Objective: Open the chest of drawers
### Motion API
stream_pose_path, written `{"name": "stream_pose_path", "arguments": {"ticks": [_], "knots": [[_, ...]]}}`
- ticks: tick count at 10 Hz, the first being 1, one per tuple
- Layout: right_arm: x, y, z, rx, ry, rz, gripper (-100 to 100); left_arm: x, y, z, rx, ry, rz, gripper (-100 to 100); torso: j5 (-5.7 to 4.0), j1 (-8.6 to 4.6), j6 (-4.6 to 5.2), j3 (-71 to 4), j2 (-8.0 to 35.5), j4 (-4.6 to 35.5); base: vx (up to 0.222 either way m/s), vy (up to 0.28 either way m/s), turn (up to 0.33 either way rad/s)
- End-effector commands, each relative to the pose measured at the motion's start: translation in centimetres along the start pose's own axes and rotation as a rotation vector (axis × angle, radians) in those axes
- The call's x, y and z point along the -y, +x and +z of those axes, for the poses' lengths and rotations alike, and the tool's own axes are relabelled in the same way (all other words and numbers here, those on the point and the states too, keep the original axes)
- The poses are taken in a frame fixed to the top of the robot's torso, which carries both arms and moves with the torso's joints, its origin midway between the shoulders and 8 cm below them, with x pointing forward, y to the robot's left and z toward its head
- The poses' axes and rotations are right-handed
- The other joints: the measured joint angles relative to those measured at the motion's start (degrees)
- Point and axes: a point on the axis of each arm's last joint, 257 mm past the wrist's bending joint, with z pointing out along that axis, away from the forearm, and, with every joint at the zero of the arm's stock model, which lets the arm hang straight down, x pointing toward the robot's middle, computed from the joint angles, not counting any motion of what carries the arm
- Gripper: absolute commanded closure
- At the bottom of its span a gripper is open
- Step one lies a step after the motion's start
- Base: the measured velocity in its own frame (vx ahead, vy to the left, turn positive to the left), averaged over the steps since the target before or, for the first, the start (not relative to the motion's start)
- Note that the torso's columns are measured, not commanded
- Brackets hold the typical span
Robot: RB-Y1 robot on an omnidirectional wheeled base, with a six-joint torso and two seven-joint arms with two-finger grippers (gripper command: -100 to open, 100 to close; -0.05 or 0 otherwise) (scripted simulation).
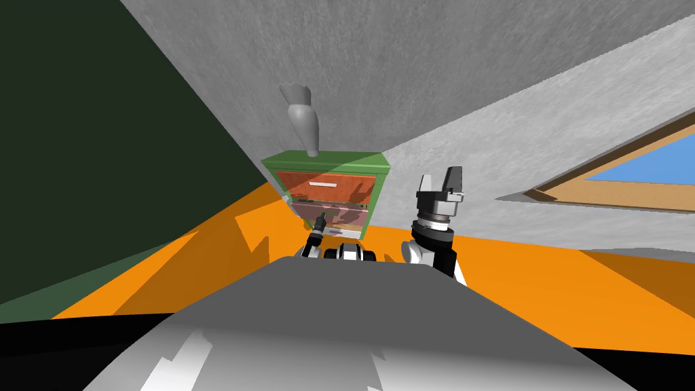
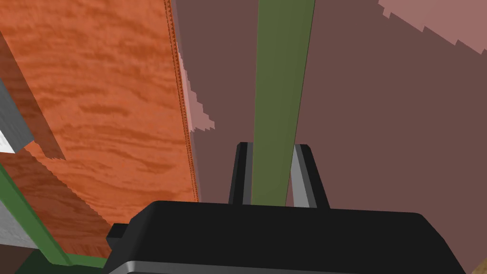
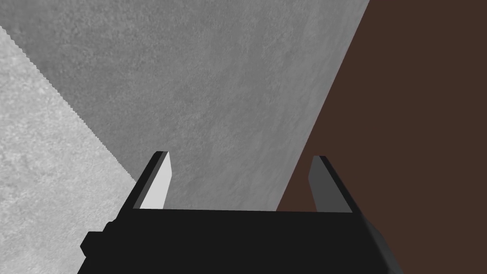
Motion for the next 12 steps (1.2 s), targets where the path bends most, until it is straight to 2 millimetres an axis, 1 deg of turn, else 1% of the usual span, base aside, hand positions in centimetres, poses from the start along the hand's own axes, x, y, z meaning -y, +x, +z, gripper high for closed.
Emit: {"name": "stream_pose_path", "arguments": {"ticks": [1,3,5,6,7,9,12], "knots": [[0.0,0.0,0.0,0.000,0.000,0.000,0,0.1,0.0,0.1,-0.002,-0.002,0.001,100,-0.02,-0.04,0.02,0.00,0.03,0.03,-0.103,-0.001,0.009],[0.0,0.0,0.0,0.000,0.000,0.000,0,0.0,0.1,-0.2,-0.008,-0.005,0.001,100,-0.02,-0.09,0.06,-0.13,-0.16,-0.04,-0.149,0.002,0.030],[0.0,0.0,0.0,0.000,0.000,0.000,0,0.3,0.2,-0.3,-0.014,0.000,0.001,100,0.02,-0.07,0.09,0.01,0.02,-0.03,-0.206,0.007,0.027],[0.0,0.0,0.0,0.000,0.000,0.000,0,1.0,-0.1,1.4,-0.014,-0.003,0.001,-100,0.02,-0.07,0.11,0.06,0.11,0.00,-0.172,0.013,0.031],[0.0,0.0,0.0,0.000,0.000,0.000,0,1.0,-0.1,1.4,-0.014,-0.003,0.001,-100,0.01,-0.06,0.09,-0.07,-0.16,-0.04,-0.058,-0.005,0.011],[0.0,0.0,0.0,0.000,0.000,0.000,0,1.9,-0.3,3.1,-0.017,-0.003,0.001,-100,-0.02,-0.10,0.10,-0.36,-0.60,-0.10,-0.020,-0.015,0.014],[0.0,0.0,0.0,0.000,0.000,0.000,0,3.4,-0.4,5.4,-0.022,-0.003,0.000,-100,0.05,0.05,0.05,-0.01,-0.04,-0.05,-0.056,-0.009,0.017]]}}
